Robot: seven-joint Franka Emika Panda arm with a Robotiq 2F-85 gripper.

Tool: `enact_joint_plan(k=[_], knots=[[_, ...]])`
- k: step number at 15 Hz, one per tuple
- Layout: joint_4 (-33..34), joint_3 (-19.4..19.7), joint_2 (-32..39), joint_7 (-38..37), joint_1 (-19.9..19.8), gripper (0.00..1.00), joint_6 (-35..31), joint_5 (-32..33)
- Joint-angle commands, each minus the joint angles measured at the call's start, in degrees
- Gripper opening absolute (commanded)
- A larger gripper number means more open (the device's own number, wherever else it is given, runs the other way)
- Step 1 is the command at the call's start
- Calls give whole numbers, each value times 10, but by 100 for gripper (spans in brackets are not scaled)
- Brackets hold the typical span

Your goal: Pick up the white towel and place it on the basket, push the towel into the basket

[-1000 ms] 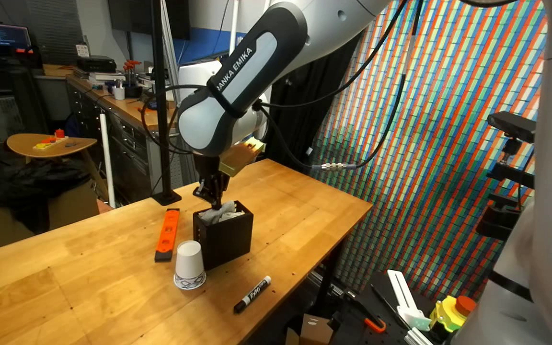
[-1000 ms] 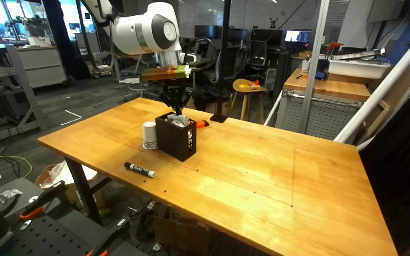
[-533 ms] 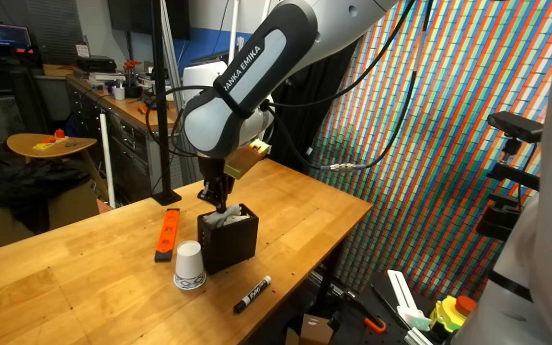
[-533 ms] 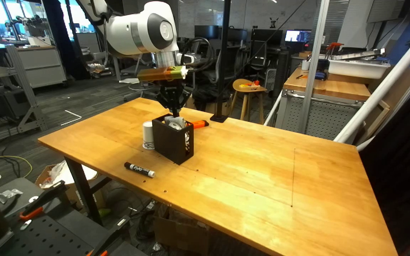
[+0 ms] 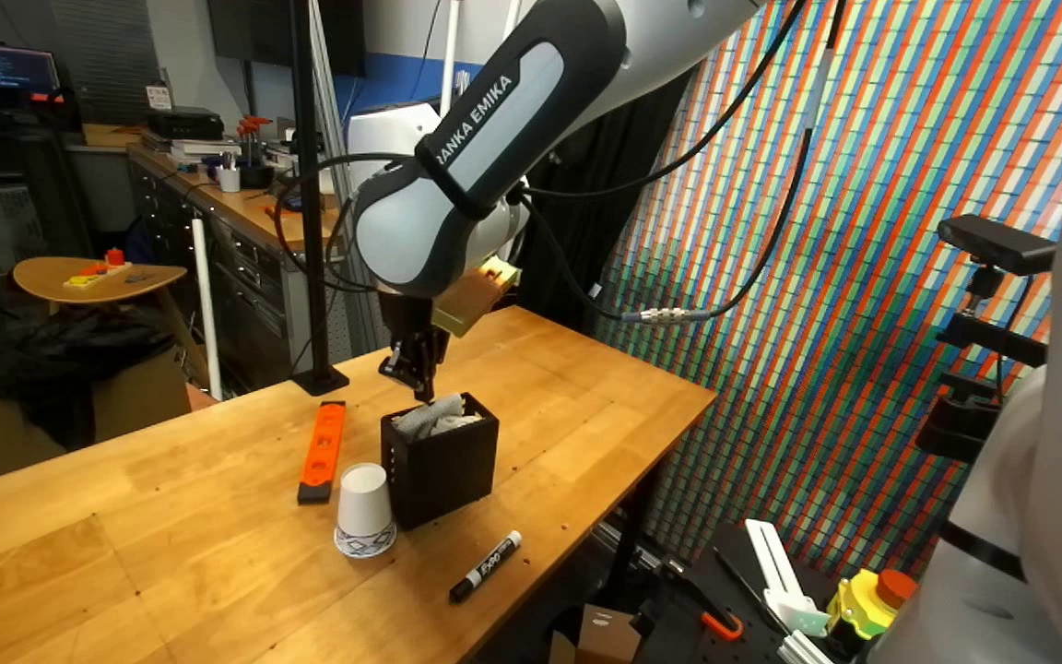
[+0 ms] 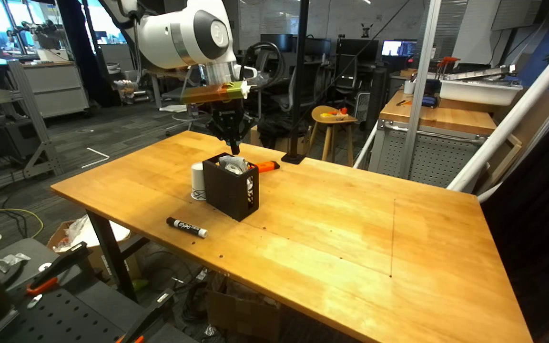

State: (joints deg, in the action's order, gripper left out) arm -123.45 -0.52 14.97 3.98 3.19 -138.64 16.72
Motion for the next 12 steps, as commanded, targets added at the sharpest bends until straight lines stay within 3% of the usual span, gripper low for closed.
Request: enact_joint_plan(k=[1,12], knots=[[-10,5,-30,-8,5,6,1,25],[-47,-1,-23,-7,3,8,-7,12]])
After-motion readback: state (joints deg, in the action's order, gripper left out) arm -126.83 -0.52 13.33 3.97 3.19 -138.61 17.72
